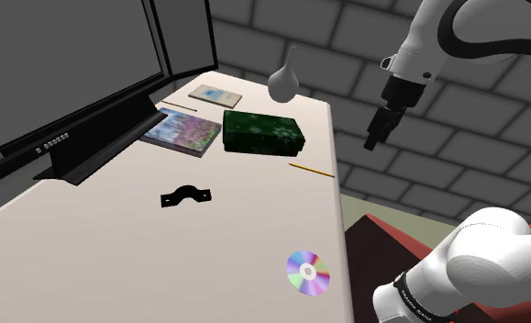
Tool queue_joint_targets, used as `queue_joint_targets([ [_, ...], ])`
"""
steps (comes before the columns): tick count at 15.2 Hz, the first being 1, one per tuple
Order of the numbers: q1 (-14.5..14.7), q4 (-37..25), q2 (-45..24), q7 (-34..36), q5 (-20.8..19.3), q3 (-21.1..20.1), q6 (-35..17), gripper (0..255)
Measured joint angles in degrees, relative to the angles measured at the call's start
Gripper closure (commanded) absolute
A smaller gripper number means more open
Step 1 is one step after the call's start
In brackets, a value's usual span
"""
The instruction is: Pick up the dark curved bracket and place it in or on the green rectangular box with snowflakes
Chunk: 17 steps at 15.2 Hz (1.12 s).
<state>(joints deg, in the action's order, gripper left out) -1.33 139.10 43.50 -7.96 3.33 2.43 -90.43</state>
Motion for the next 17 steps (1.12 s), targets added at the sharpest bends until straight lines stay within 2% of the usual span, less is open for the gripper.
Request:
queue_joint_targets([
  [5, 1.7, -0.9, -4.8, -0.4, 1.6, -1.2, -3.8, 0],
  [10, 4.6, -2.6, -13.4, -0.8, 4.4, -3.5, -11.0, 0],
  [17, 8.1, -8.3, -26.6, -2.0, 7.2, -6.5, -18.9, 0],
])
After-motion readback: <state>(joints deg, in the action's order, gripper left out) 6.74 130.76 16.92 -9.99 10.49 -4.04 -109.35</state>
